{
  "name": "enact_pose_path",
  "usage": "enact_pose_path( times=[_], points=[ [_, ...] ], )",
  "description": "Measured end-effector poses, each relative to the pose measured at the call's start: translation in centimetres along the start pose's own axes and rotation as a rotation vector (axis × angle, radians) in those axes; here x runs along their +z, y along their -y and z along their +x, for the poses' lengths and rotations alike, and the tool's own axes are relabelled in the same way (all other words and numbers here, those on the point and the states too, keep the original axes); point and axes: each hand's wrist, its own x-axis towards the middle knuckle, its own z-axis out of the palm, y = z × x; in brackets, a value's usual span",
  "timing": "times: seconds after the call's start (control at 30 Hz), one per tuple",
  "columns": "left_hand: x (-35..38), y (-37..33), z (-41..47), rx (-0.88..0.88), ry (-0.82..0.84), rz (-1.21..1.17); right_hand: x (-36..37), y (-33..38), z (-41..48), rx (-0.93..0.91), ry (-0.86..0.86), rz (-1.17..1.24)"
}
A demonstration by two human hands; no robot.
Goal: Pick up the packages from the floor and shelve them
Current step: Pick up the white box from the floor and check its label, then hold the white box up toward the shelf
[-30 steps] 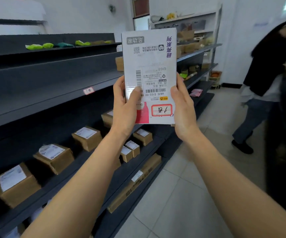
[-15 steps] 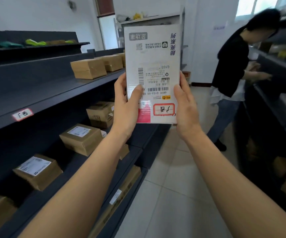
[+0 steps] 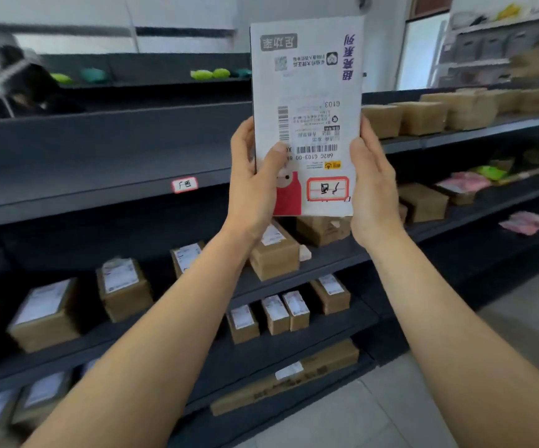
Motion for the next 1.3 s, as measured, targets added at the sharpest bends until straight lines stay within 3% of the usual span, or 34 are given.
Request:
enact_pose_path(
  times=[0.23, 0.53, 0.73, 0.97, 1.3],
  points=[
    [-6.1, -0.5, 4.2, 0.044, -0.184, 0.149, 7.3, -2.8, 4.3, -0.021, 0.240, 0.126],
    [-13.6, -0.4, 11.7, 0.073, -0.270, 0.201, 16.0, -5.4, 10.8, -0.027, 0.327, 0.147],
    [-17.6, 0.1, 15.8, -0.078, -0.215, 0.347, 20.0, -7.3, 14.6, 0.058, 0.365, 0.108],
    [-19.3, 3.4, 17.9, -0.228, -0.398, 0.308, 22.3, -10.5, 17.6, 0.157, 0.375, 0.010],
    [-18.5, 5.5, 18.7, -0.371, -0.370, 0.304, 22.2, -14.1, 17.8, 0.226, 0.356, -0.061]
  ],
)
